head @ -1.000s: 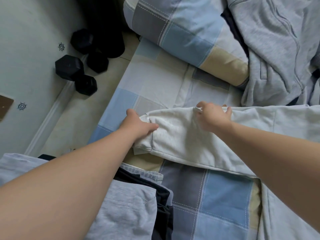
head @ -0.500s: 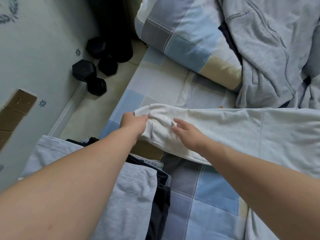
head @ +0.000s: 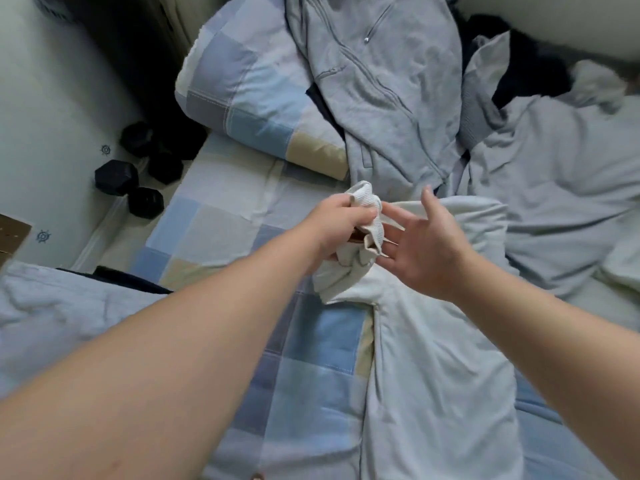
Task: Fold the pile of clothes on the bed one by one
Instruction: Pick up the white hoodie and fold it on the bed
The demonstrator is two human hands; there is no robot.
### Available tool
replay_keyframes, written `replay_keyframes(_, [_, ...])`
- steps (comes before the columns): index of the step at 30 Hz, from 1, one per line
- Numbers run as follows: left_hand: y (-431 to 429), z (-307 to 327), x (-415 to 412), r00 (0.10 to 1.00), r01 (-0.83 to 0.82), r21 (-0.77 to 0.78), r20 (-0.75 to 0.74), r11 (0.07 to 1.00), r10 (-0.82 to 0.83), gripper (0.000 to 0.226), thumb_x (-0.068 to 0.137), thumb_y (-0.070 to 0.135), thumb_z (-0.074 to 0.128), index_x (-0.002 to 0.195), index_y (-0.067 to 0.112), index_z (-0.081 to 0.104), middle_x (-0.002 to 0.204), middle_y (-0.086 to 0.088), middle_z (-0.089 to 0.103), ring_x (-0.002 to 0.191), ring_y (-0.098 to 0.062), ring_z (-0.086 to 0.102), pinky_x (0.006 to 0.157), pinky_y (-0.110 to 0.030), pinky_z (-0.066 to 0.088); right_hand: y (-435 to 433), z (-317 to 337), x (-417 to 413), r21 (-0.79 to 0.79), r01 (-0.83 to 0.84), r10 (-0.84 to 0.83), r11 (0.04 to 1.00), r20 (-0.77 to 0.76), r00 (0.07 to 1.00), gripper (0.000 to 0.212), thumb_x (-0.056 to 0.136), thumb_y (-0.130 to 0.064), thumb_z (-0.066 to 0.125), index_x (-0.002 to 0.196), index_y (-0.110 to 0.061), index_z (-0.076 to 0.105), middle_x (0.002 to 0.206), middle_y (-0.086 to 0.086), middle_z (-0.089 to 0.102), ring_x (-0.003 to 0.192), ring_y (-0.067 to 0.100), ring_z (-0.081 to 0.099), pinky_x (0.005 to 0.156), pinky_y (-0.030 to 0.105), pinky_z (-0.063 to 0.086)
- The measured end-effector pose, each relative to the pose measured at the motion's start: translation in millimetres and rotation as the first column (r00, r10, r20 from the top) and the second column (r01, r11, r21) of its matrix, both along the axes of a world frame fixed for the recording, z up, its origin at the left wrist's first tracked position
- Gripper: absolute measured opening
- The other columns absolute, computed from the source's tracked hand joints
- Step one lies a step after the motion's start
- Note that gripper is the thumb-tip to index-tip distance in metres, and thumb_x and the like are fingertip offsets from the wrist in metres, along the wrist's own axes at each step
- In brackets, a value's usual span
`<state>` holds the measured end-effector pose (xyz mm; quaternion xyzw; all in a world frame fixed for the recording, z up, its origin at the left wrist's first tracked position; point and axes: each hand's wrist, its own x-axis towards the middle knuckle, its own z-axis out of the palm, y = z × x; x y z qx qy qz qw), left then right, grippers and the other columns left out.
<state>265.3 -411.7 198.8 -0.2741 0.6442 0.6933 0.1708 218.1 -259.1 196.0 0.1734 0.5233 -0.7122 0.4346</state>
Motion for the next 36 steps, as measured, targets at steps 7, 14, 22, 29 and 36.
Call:
replay_keyframes(7, [212.5, -9.9, -28.5, 0.998, 0.03, 0.018, -0.061, 0.999, -0.029, 0.008, 0.093, 0.007, 0.062, 0.1, 0.009, 0.062, 0.083, -0.01, 0.062, 0.071, -0.021, 0.059, 0.066, -0.029, 0.05, 202.6, 4.2, -14.8, 0.037, 0.099, -0.099, 0.994, 0.008, 0.995, 0.079, 0.095, -0.075, 0.025, 0.141, -0.018, 0.055, 0.129, 0.012, 0.068, 0.118, 0.027, 0.067, 0.102, 0.042, 0.048])
replay_keyframes(14, [351.2, -32.9, -52.2, 0.991, 0.128, 0.043, -0.055, 0.991, -0.126, 0.013, 0.093, 0.008, 0.061, 0.085, 0.018, 0.058, 0.08, -0.006, 0.062, 0.076, -0.023, 0.061, 0.077, -0.036, 0.052, 330.7, -4.6, -15.7, 0.123, 0.202, -0.198, 0.972, -0.04, 0.979, 0.074, 0.098, -0.07, 0.023, 0.127, -0.016, 0.065, 0.126, 0.012, 0.07, 0.121, 0.027, 0.064, 0.111, 0.043, 0.043])
replay_keyframes(22, [372.0, -54.3, -65.6, 0.994, 0.103, 0.063, 0.012, 0.993, -0.104, 0.008, 0.096, 0.008, 0.063, 0.096, 0.014, 0.057, 0.091, -0.009, 0.065, 0.073, -0.017, 0.061, 0.058, -0.022, 0.05, 361.5, -29.2, -29.8, 0.263, 0.216, -0.193, 0.94, -0.112, 0.975, 0.067, 0.1, -0.068, 0.027, 0.127, -0.02, 0.065, 0.121, 0.007, 0.072, 0.112, 0.022, 0.069, 0.099, 0.043, 0.051])
replay_keyframes(29, [278.0, -103.8, -62.9, 0.983, -0.083, -0.285, 0.135, 0.955, 0.125, 0.021, 0.091, 0.016, 0.07, 0.108, 0.005, 0.065, 0.109, -0.017, 0.071, 0.094, -0.029, 0.068, 0.082, -0.039, 0.058, 315.9, -67.7, -33.4, 0.369, 0.005, 0.043, 0.93, -0.124, 0.991, 0.05, 0.102, -0.058, 0.035, 0.121, -0.024, 0.066, 0.125, -0.001, 0.068, 0.119, 0.021, 0.061, 0.096, 0.039, 0.047])
replay_keyframes(36, [223.1, -144.7, -62.7, 0.987, 0.062, -0.816, 0.137, 0.574, 0.088, 0.04, 0.098, 0.027, 0.053, 0.137, 0.023, 0.044, 0.143, -0.002, 0.048, 0.131, -0.03, 0.041, 0.105, -0.043, 0.036, 269.6, -134.4, -50.8, 0.928, -0.074, 0.835, 0.366, -0.293, 0.465, 0.055, 0.103, -0.033, 0.046, 0.156, -0.031, 0.032, 0.166, 0.002, 0.02, 0.154, 0.026, 0.011, 0.122, 0.04, 0.011])
